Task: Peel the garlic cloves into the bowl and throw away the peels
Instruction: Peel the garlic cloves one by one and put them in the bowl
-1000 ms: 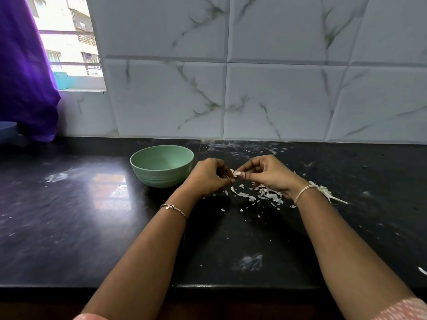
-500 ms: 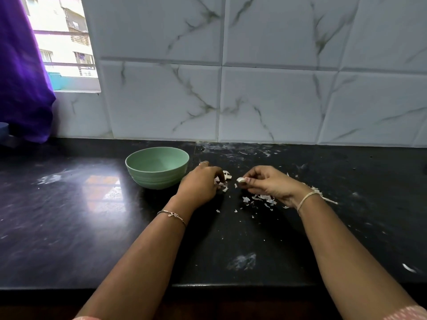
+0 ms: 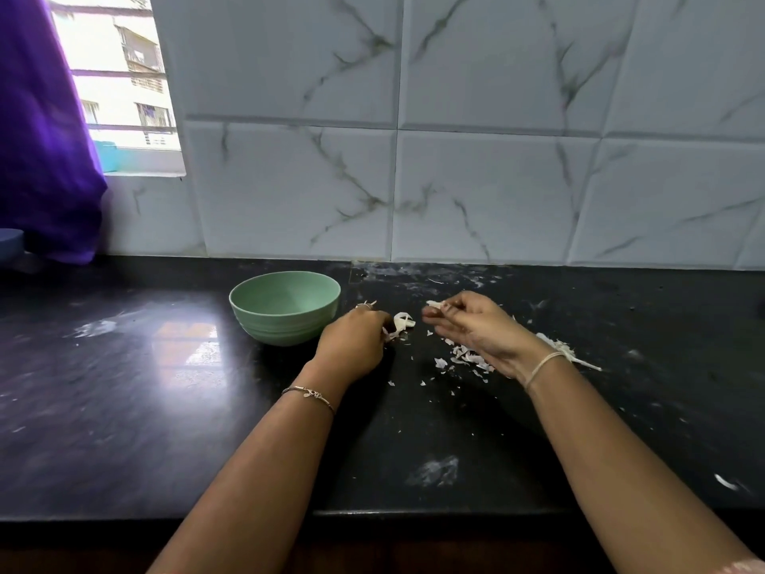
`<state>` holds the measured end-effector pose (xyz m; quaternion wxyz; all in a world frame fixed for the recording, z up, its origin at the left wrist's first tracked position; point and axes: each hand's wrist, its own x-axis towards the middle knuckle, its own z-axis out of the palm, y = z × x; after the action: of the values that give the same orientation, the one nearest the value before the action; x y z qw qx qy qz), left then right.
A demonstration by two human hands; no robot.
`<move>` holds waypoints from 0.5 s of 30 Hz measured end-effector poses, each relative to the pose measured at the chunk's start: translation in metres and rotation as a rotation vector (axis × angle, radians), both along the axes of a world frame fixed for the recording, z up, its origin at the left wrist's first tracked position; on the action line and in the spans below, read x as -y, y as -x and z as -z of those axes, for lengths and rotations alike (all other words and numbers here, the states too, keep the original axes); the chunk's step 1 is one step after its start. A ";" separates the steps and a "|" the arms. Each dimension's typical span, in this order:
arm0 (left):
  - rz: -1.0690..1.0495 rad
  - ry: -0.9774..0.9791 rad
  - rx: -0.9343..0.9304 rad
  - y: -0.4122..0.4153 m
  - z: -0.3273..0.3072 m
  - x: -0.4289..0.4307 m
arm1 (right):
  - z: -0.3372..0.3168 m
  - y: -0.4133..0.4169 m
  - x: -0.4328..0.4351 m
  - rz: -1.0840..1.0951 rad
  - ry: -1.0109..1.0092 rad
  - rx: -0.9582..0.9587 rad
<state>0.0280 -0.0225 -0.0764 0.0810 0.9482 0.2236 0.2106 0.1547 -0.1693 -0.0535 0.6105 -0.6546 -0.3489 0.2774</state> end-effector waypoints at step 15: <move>0.018 0.167 0.151 -0.008 0.004 -0.013 | 0.046 0.025 0.015 -0.185 0.298 0.747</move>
<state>0.0356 -0.0100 -0.0806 0.1782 0.9216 0.2250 0.2613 0.1301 -0.1842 -0.0992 0.3129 -0.7576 -0.5597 0.1219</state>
